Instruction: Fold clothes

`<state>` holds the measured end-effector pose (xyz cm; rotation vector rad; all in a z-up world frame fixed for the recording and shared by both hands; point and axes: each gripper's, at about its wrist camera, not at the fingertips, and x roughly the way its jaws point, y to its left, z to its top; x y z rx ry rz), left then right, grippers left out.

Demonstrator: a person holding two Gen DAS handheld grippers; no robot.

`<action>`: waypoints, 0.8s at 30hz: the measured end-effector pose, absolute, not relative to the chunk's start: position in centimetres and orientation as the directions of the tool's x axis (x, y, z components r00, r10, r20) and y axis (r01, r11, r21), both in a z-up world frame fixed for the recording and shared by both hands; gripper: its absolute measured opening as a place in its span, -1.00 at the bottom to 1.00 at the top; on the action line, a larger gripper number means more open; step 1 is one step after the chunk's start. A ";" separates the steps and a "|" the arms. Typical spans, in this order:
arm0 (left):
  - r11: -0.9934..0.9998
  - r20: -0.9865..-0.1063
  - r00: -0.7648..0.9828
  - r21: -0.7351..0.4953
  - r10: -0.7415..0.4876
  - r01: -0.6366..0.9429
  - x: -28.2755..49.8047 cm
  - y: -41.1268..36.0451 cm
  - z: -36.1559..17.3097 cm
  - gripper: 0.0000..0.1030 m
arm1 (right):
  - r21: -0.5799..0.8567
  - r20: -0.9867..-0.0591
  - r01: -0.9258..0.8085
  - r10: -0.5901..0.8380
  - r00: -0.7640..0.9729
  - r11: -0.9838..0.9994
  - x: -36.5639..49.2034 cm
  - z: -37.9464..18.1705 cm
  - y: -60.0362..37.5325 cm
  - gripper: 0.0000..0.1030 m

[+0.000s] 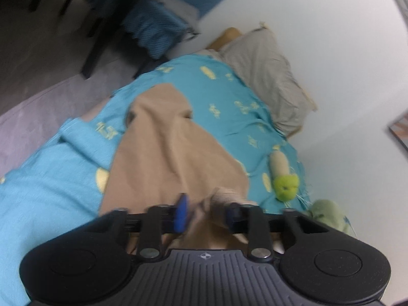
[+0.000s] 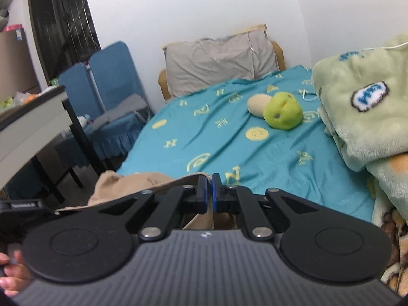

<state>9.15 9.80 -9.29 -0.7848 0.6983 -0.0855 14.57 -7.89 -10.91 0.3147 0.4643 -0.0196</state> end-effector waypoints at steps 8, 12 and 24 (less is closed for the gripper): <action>0.799 -0.460 0.806 -0.600 -0.372 0.026 7.5 7.0 -5.3 -0.88 | 0.208 -0.493 0.045 0.065 0.868 0.977 14.9 -11.3 -7.2 -0.80; 0.825 -0.414 0.829 -0.556 -0.377 0.098 6.1 6.2 -3.7 -0.89 | 0.119 -0.539 0.013 0.054 0.841 0.993 15.5 -11.8 -6.1 -0.19; 0.852 -0.442 0.782 -0.482 -0.439 0.206 3.9 5.5 -2.6 -0.88 | 0.091 -0.588 0.122 -0.046 0.808 0.988 18.0 -14.0 -7.0 -0.21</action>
